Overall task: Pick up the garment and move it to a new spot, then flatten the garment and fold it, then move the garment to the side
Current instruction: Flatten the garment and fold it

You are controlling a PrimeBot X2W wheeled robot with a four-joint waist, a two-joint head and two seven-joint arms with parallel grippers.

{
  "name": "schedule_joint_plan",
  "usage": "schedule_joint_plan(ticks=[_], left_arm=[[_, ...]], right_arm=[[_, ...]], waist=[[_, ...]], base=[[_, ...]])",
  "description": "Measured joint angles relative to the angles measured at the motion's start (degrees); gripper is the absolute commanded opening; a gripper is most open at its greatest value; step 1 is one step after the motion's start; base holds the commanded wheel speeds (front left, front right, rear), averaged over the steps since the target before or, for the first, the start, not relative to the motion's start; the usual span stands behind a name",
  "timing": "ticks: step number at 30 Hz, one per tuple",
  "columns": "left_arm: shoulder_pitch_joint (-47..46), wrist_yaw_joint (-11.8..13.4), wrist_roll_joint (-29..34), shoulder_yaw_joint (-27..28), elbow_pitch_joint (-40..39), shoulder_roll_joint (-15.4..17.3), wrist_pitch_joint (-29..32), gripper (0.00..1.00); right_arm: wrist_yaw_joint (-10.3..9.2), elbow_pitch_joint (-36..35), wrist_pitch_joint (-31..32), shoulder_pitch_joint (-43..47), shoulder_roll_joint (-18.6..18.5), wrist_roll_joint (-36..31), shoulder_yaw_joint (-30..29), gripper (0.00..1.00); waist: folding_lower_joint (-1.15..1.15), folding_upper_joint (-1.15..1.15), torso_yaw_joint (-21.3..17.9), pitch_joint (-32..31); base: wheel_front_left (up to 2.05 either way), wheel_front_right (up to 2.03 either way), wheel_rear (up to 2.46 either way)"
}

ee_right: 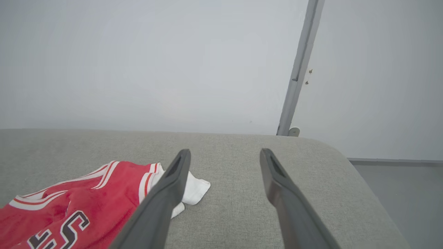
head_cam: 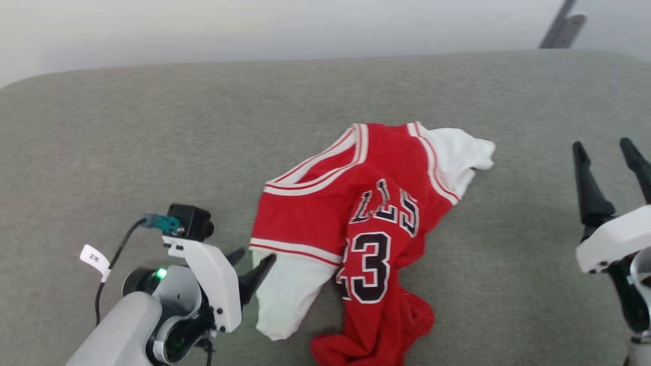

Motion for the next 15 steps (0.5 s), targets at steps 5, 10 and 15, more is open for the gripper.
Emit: schedule_joint_plan(ticks=[5, 10, 15], left_arm=[[0.97, 5.38, -0.56, -0.81, 1.0, 0.99, 5.75, 1.0], [1.27, 8.26, 0.09, -1.44, 1.15, 1.66, 8.51, 1.0], [0.43, 10.66, 1.03, -2.52, 2.42, 1.56, 11.25, 1.0]], right_arm=[[0.01, -3.18, -2.05, 2.55, 4.01, -2.23, -1.12, 1.0], [0.0, -5.22, -2.22, 4.58, 6.11, -2.44, -1.21, 1.0], [0.0, -6.79, -2.2, 6.23, 7.58, -2.25, -1.37, 1.0]], waist=[[0.0, 0.0, -3.08, 0.45], [0.0, 0.0, -4.76, 0.9], [0.0, 0.0, -5.69, 1.51]], base=[[0.0, 0.0, 0.0], [0.0, 0.0, 0.0], [0.0, 0.0, 0.0]])
